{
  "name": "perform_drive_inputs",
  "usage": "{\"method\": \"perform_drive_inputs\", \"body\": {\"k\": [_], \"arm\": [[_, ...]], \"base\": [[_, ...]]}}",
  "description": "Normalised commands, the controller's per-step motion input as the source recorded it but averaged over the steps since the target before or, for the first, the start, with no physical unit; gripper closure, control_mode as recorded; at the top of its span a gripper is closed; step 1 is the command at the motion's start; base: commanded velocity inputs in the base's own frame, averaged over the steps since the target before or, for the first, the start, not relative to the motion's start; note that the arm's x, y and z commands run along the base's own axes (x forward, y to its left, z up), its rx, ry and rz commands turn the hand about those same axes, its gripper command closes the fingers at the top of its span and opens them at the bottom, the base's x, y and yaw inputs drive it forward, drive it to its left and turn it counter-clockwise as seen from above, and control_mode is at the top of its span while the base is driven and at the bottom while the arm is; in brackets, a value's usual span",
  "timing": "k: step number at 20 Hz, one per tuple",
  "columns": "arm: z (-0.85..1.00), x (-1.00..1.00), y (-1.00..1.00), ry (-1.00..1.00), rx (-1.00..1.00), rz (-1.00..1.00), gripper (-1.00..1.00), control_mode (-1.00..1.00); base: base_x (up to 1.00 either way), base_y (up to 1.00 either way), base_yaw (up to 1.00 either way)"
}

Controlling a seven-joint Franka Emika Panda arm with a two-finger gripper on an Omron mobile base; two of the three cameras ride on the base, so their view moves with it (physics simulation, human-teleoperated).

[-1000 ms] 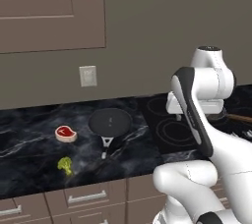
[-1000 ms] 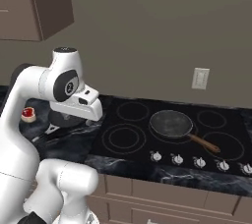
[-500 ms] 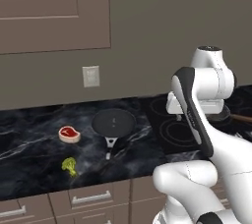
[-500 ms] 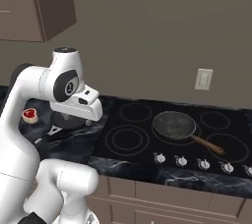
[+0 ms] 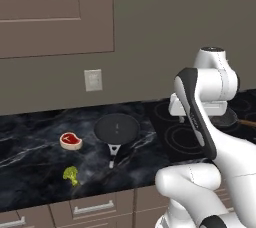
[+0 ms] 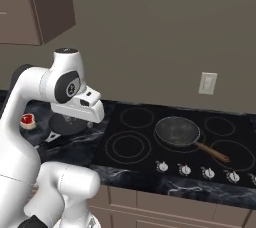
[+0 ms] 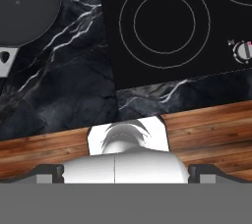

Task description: Place both pans onto different burners. Then place the broccoli and the steak on different pans.

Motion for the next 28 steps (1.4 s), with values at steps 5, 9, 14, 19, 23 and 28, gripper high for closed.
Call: {"method": "perform_drive_inputs", "body": {"k": [5, 9, 14, 19, 23, 28], "arm": [[0.0, 0.0, 0.0, 0.0, 0.0, 0.0, -1.0, 1.0], [0.0, 0.0, 0.0, 0.0, 0.0, 0.0, -1.0, 1.0], [0.0, 0.0, 0.0, 0.0, 0.0, 0.0, -1.0, 1.0], [0.0, 0.0, 0.0, 0.0, 0.0, 0.0, -1.0, 1.0], [0.0, 0.0, 0.0, 0.0, 0.0, 0.0, -1.0, -1.0], [0.0, 0.0, 0.04, 0.0, 0.0, 0.0, -1.0, -1.0]], "base": [[0.0, 0.33, 0.0], [0.0, 0.29, 0.0], [0.0, 0.27, 0.01], [0.0, 0.18, 0.01], [0.0, 0.01, 0.0], [0.0, 0.0, 0.0]]}}
